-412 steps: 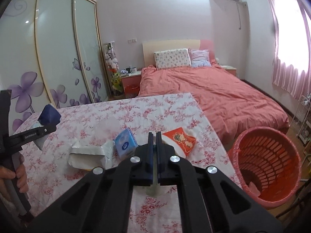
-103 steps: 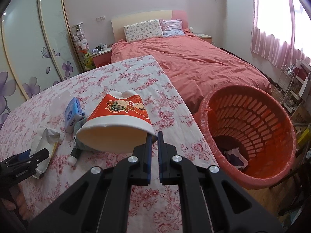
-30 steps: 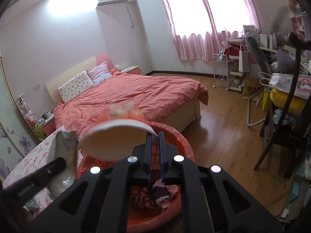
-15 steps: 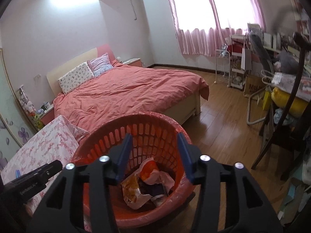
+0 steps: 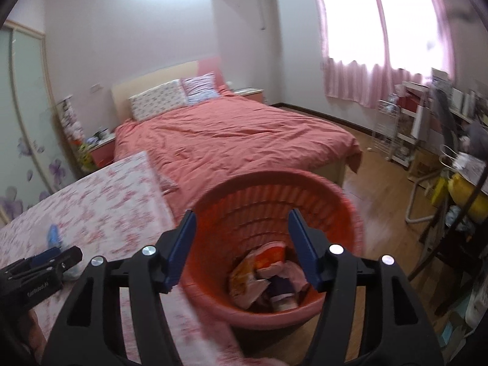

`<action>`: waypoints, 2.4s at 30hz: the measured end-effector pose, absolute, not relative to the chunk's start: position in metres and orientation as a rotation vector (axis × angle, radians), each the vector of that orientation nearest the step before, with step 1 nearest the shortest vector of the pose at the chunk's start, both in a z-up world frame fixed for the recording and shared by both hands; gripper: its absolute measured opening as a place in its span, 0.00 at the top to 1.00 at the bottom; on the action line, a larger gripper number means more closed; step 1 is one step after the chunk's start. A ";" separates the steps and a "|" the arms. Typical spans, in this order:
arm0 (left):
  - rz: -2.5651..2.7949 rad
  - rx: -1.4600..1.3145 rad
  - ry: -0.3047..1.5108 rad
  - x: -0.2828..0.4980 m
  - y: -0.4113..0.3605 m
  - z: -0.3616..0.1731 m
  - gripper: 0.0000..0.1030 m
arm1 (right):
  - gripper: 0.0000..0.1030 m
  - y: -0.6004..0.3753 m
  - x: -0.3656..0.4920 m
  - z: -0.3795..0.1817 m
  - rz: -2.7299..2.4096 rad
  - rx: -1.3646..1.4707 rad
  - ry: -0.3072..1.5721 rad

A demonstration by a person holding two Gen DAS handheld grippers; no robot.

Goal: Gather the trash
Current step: 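Move both tools back over the bed toward the grey sock, then grasp the grey sock with the right gripper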

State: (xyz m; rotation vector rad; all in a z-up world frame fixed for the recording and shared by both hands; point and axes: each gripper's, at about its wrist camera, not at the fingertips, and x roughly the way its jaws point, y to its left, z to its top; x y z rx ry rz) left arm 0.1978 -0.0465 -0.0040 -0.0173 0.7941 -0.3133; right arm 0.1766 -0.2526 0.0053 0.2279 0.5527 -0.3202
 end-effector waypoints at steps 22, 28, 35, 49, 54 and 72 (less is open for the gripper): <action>0.026 -0.161 0.793 0.187 0.146 -0.017 0.38 | 0.57 -0.041 0.245 -0.021 0.138 0.114 0.776; 0.031 -0.185 0.801 0.186 0.161 -0.021 0.38 | 0.57 -0.023 0.259 -0.032 0.136 0.075 0.806; 0.028 -0.196 0.814 0.182 0.166 -0.025 0.38 | 0.67 -0.013 0.267 -0.050 0.123 0.020 0.865; -0.007 -0.172 0.839 0.190 0.145 -0.031 0.38 | 0.91 -0.052 0.255 -0.031 0.064 0.118 0.778; -0.043 -0.147 0.841 0.197 0.124 -0.029 0.36 | 0.92 -0.077 0.248 -0.016 0.045 0.169 0.725; -0.104 -0.105 0.872 0.259 0.021 -0.025 0.22 | 0.92 -0.132 0.234 -0.006 -0.024 0.225 0.675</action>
